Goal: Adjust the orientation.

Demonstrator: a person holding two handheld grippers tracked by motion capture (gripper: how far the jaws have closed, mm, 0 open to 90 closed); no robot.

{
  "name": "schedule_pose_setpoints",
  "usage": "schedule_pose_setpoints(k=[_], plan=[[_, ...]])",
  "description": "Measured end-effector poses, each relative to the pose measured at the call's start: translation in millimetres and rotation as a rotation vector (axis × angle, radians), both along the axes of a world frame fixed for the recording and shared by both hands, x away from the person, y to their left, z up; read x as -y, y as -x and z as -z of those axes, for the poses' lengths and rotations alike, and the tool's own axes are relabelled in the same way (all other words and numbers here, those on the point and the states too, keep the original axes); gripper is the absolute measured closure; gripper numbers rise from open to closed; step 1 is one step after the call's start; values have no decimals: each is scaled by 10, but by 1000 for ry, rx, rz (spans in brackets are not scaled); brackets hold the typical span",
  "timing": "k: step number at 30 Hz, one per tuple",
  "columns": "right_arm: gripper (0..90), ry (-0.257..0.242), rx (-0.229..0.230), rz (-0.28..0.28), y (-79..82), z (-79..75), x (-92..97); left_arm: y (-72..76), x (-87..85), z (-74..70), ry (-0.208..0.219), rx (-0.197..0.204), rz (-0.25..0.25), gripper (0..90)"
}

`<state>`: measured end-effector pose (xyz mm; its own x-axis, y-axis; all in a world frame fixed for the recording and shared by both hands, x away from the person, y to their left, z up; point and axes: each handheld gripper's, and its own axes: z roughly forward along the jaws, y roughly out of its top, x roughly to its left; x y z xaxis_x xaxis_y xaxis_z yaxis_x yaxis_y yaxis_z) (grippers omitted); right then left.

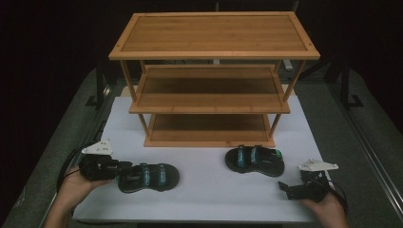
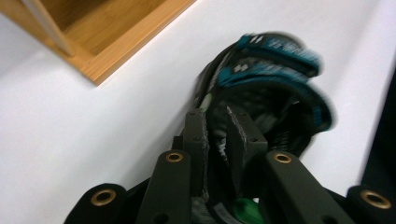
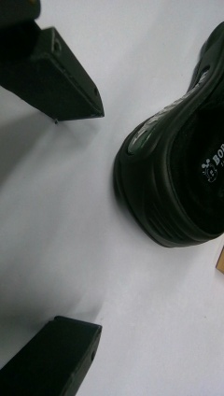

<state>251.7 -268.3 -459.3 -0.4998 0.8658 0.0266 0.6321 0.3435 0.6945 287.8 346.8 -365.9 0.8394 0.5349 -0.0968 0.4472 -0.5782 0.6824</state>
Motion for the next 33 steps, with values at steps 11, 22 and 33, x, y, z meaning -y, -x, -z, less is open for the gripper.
schedule_pose_setpoints(k=[11,22,33], plan=[[0,1,-1,0,-1,-1,0,-266,-133,6,-21,6,-41,900],[0,-1,-2,0,-1,0,0,-401,-238,532,-97,-63,-74,900],[0,0,0,0,0,0,0,-123,-262,594,-75,-78,-68,900]])
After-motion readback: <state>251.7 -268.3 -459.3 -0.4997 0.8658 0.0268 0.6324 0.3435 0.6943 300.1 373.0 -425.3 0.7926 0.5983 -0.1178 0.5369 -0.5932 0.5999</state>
